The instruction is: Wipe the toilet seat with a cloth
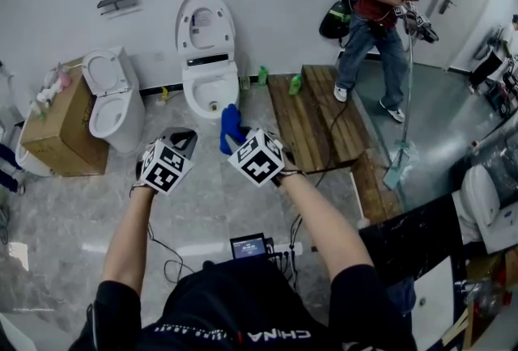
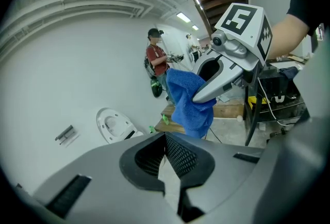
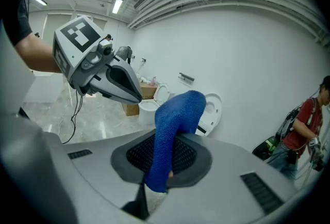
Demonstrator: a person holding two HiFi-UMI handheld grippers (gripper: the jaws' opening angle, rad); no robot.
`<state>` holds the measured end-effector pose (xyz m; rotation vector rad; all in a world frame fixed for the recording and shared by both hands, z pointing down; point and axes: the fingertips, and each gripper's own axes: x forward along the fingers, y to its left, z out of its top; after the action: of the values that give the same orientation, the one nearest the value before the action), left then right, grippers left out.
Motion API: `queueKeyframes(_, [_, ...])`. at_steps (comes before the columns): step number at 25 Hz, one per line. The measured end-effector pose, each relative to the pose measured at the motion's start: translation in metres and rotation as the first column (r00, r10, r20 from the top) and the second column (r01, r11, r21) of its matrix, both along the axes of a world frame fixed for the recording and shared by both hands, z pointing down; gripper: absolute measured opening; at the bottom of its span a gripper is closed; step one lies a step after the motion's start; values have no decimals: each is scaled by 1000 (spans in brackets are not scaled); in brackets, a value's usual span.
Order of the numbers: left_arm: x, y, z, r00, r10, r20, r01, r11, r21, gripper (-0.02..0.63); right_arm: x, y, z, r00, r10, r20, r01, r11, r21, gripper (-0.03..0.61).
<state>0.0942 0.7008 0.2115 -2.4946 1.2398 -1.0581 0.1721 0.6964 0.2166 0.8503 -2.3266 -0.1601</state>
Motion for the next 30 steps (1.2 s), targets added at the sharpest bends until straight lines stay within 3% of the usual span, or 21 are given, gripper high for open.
queueKeyframes(18, [49, -29, 19, 998, -54, 14, 55, 998, -26, 12, 65, -38, 22, 999, -15, 43, 17, 999, -32, 51])
queueKeyframes(30, [33, -103, 46, 998, -57, 9, 58, 997, -60, 12, 57, -111, 46, 1000, 0, 29, 2, 998, -67, 51])
